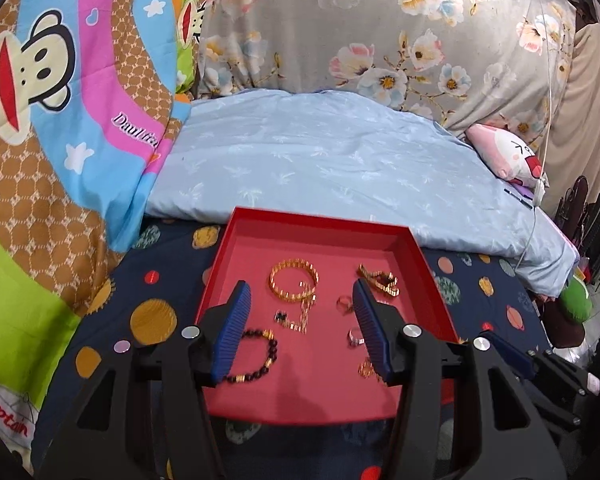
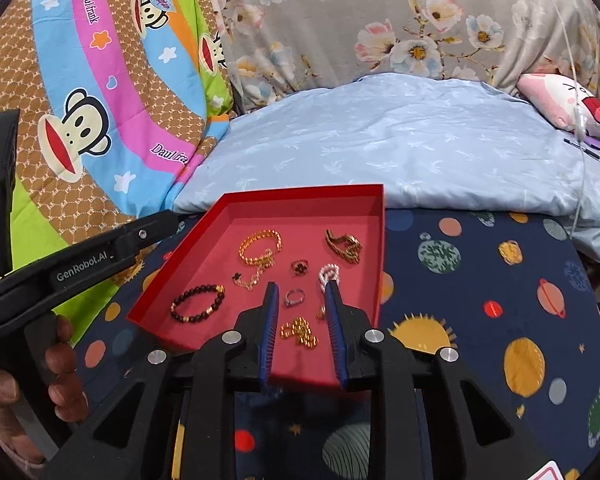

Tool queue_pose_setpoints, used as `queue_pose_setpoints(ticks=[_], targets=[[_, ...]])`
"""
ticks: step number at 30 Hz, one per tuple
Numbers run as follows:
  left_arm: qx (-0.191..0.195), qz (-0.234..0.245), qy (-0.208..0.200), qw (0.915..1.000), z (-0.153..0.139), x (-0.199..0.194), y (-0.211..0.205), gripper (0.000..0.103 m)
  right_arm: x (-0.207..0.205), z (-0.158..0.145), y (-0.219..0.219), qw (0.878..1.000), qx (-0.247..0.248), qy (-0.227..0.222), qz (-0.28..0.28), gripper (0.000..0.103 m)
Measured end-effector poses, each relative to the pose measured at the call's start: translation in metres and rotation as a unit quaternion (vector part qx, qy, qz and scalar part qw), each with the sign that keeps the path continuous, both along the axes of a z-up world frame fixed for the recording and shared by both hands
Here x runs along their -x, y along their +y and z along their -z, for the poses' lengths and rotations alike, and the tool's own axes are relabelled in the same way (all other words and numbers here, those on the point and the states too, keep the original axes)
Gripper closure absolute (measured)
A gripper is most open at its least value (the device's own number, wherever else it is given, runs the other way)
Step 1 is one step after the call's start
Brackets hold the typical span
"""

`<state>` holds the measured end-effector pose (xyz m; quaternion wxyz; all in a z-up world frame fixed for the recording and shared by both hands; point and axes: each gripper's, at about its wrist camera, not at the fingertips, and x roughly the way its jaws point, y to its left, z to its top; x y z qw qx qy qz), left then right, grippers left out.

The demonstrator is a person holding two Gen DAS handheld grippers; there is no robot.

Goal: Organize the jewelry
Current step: 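Open both tools to release the chains in the tray, then move both tools back to the remaining earrings on the sheet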

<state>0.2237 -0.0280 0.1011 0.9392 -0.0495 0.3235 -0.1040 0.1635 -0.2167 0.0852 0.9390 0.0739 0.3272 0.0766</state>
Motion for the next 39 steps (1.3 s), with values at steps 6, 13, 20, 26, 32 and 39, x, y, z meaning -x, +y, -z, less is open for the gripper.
queue_pose_setpoints(ticks=[6,13,20,26,32,39], targets=[[-0.022,0.002,0.032,0.9992,0.03,0.032,0.005,0.052,0.036,0.019,-0.005,1.0,0.0,0.025,0.005,0.079],[-0.032,0.0,0.065,0.9974,0.061,0.075,0.016,0.045,0.075,0.042,0.002,0.998,0.005,0.056,0.0,0.078],[-0.032,-0.003,0.087,0.9957,0.082,0.108,0.019,0.039,0.093,0.06,0.02,0.997,0.015,0.073,-0.013,0.063],[-0.042,-0.014,0.096,0.9944,0.101,0.127,0.024,0.039,0.088,0.073,0.034,0.995,0.024,0.089,-0.025,0.063],[-0.008,-0.024,0.096,0.9951,0.1,0.13,0.036,0.039,0.079,0.078,0.047,0.993,0.042,0.105,-0.035,0.064],[-0.003,-0.019,0.103,0.9945,0.103,0.128,0.036,0.039,0.077,0.081,0.055,0.991,0.07,0.108,-0.025,0.075]])
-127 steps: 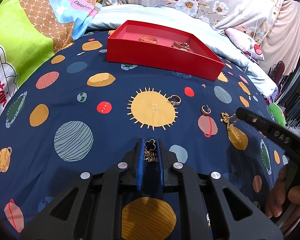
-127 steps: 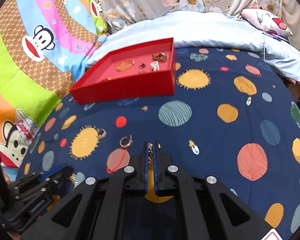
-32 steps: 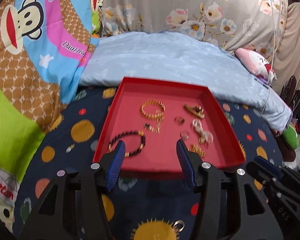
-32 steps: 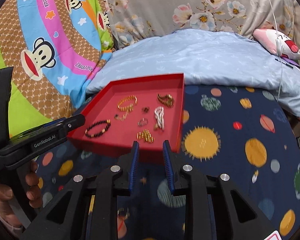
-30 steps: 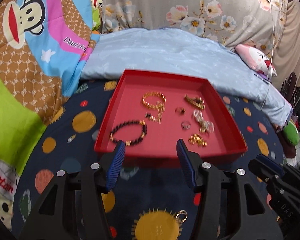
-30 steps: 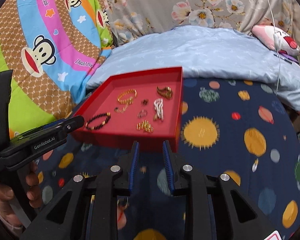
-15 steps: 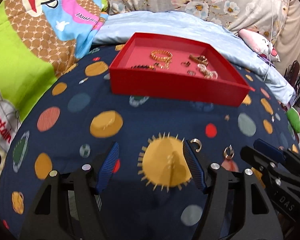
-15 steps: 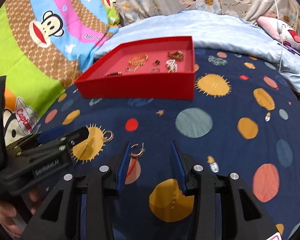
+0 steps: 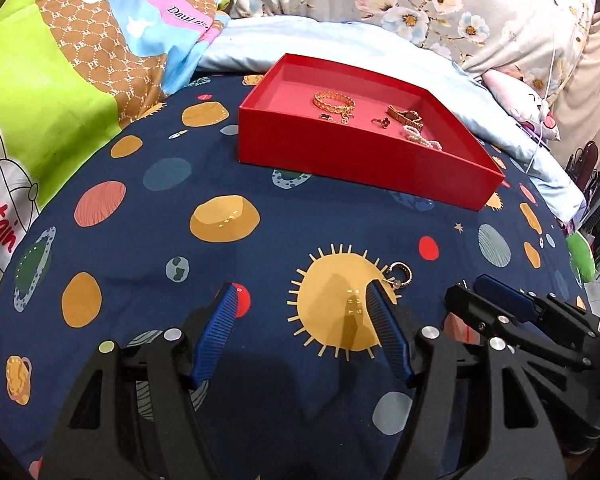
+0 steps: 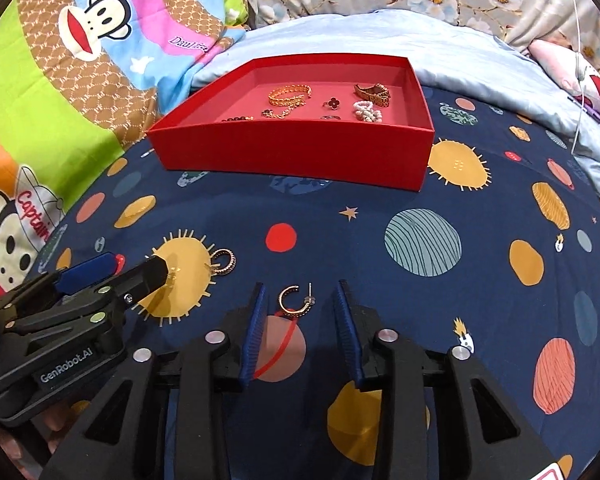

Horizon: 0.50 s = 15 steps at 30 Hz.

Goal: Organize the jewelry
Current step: 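Move both tools back to the remaining earrings on the sheet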

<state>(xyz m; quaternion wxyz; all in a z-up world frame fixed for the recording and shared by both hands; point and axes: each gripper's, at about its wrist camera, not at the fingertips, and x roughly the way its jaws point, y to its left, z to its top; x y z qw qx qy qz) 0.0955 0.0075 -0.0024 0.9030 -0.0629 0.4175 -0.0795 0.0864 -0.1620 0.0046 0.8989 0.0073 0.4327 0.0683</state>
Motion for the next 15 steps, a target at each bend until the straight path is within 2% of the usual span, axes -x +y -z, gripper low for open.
queue_pose_setpoints(ticks=[3,15], targets=[[-0.001,0.001,0.0,1.0,0.0,0.0,0.0,0.039,0.0,0.0,0.0,1.0,0.007,0.0,0.003,0.085],[-0.003,0.015,-0.001,0.9999,0.0,0.001,-0.007,0.039,0.005,-0.003,-0.014,1.0,-0.017,-0.005,0.024,0.085]])
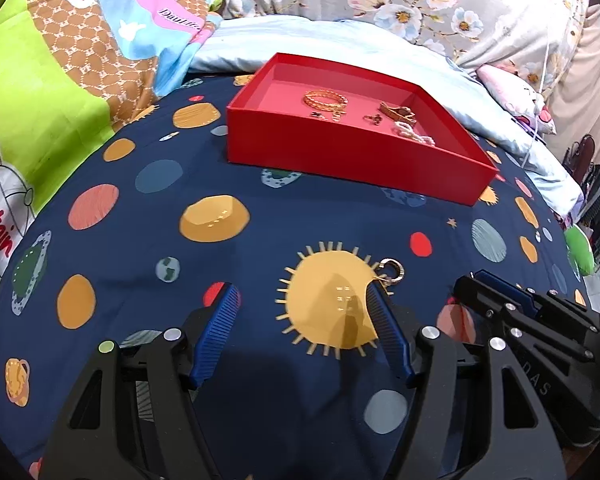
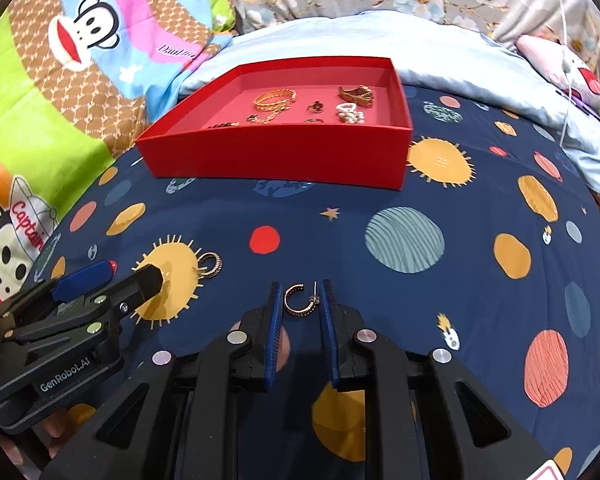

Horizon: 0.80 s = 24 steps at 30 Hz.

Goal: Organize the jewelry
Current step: 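Move both tools back to the remaining earrings on the sheet, then grasp a gold earring with the left tool while the right tool grasps the hoop earring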

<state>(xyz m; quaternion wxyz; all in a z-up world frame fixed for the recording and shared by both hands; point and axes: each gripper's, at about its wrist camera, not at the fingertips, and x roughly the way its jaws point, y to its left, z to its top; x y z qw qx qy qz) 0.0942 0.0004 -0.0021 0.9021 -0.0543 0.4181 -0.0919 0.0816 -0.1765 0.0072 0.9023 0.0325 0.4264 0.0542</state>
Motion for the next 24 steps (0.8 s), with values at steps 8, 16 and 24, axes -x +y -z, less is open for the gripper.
queue_pose_setpoints(ticks=[8,16,24], targets=[[-0.005,0.025,0.002,0.9997,0.0,-0.003,-0.026,0.039,0.006,0.001,-0.021,0.999,-0.016,0.001,0.028,0.085],[-0.017,0.023,0.004,0.9996,0.001,-0.016,-0.043,0.042,0.005,0.002,-0.026,0.999,-0.026,0.002,0.03,0.085],[-0.04,0.024,0.001,0.9989,0.0,-0.018,-0.052,0.068,0.006,0.002,-0.027,0.999,-0.031,0.002,0.03,0.085]])
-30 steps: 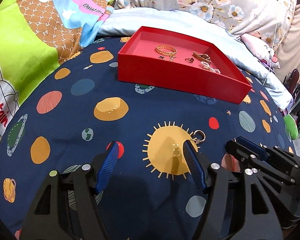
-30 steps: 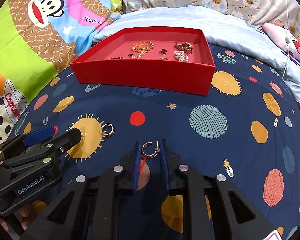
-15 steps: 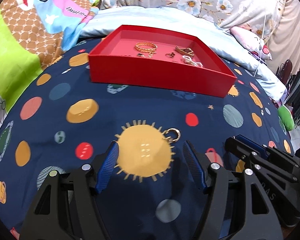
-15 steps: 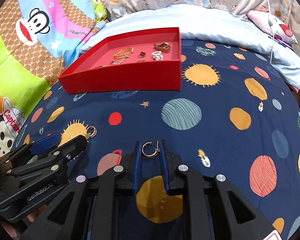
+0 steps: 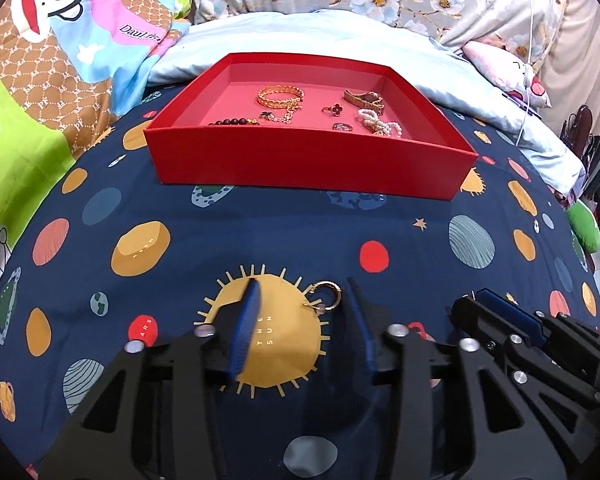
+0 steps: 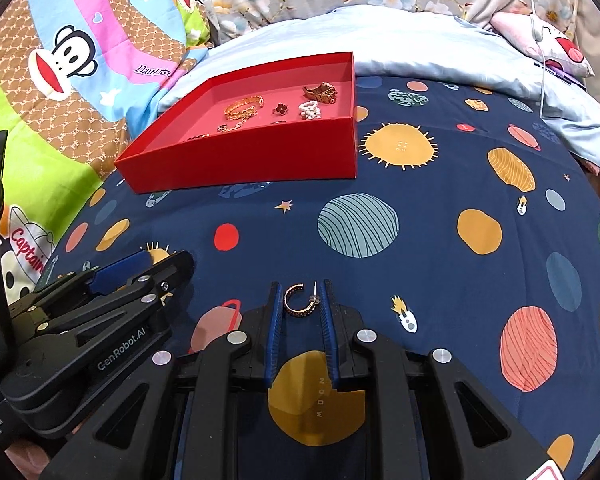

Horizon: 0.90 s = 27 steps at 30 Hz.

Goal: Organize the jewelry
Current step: 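Grasp a gold earring with the left tool while the right tool grasps the hoop earring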

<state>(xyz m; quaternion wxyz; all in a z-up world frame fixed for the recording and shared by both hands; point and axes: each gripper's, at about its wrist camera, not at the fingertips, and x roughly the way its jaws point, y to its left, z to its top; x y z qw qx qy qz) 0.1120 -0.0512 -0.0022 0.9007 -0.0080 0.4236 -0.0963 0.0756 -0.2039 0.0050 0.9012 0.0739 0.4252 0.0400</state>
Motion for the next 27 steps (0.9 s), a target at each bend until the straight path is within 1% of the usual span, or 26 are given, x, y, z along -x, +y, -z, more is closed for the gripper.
queue_pose_setpoints(ticks=[2,4,6,8,13,18,27], targets=[[-0.001,0.002,0.0,1.0,0.0,0.0,-0.001,0.071,0.0,0.0,0.0,1.0,-0.001,0.0,0.0,0.085],[-0.002,0.005,0.0,1.0,0.0,0.0,-0.001,0.077,-0.001,0.0,0.001,1.0,-0.001,0.0,0.0,0.085],[-0.001,0.007,0.0,1.0,0.0,0.0,-0.002,0.084,-0.001,0.0,0.001,1.0,-0.001,0.0,0.0,0.085],[0.002,0.008,0.0,1.0,0.0,0.0,-0.001,0.086,-0.001,0.0,0.001,1.0,-0.002,0.0,0.0,0.085],[0.02,0.009,0.002,0.9998,0.0,0.001,0.005,0.087,0.001,-0.001,0.001,1.0,-0.005,-0.002,-0.001,0.085],[0.024,0.006,0.005,0.9997,-0.001,0.007,0.014,0.087,0.002,-0.003,0.001,1.0,-0.008,-0.008,-0.002,0.085],[0.042,-0.009,0.011,0.999,-0.008,0.018,0.036,0.087,0.004,-0.005,0.001,1.0,-0.009,-0.014,-0.002,0.085]])
